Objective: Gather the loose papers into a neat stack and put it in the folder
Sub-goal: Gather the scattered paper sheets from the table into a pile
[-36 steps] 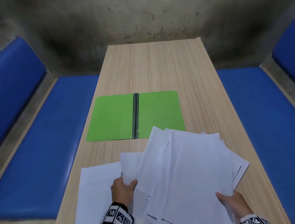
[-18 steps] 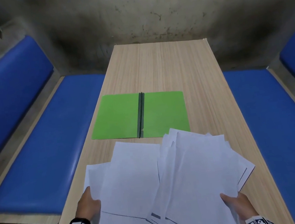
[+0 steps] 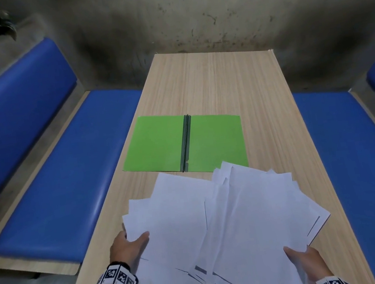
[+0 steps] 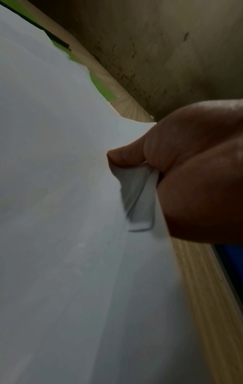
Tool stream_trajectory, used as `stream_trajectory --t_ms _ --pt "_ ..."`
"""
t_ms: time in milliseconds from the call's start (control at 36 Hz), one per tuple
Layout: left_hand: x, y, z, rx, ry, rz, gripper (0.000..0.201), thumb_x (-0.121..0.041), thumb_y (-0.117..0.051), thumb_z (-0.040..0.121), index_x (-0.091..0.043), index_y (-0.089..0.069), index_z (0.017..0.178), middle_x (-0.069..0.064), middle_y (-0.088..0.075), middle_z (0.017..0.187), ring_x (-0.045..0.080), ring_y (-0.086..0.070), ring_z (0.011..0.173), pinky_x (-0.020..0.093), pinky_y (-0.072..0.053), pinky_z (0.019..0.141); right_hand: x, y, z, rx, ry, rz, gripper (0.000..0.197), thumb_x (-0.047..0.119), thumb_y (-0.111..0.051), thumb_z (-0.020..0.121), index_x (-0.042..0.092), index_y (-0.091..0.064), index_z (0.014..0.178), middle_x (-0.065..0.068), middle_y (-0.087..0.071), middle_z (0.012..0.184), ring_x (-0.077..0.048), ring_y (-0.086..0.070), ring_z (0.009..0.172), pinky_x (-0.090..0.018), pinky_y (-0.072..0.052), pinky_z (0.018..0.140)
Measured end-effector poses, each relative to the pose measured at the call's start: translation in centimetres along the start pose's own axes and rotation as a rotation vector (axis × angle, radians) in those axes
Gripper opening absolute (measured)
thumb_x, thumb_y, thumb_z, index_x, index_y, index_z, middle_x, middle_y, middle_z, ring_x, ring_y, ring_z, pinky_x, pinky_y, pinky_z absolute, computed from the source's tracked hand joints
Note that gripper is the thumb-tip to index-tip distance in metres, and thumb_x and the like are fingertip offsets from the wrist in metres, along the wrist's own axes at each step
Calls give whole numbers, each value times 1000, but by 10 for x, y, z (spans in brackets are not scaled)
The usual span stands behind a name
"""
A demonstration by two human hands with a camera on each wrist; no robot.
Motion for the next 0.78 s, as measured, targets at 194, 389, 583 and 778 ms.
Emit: stream_trajectory --t_ms 194,389,583,778 --pt "-17 -38 -26 83 -68 6 27 -20 -85 67 -13 -72 90 4 -78 90 27 -74 81 47 -60 81 1 -2 -4 16 3 10 38 1 -69 83 -5 -61 119 -20 -67 113 -37 -64 102 -49 -46 101" --pt "-56 -13 -40 -5 -224 81 17 -11 -71 87 -1 -72 101 13 -74 96 29 -70 84 34 -54 78 5 -2 -9 26 15 -17 40 8 -70 81 -3 -62 119 -17 -69 111 -36 -65 102 -50 -49 99" --pt "-131 41 -73 -73 -438 61 6 -8 -62 93 -9 -65 98 9 -69 97 25 -65 85 40 -53 81 16 -7 -22 82 44 11 25 4 -65 85 2 -62 110 -15 -70 104 -35 -66 99 -47 -50 95" --pt "-168 66 -87 -6 -481 -165 14 -14 -65 92 -4 -67 100 15 -72 100 32 -68 90 47 -53 88 16 -19 -23 151 44 77 27 -2 -63 85 2 -63 111 -13 -73 103 -35 -68 98 -53 -49 97"
Point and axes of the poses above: each hand's wrist, its own z-axis towards the middle knuckle, its own y-axis out of the back of the hand, x = y × z, the point moved 10 cm from there along z, towards the middle knuckle
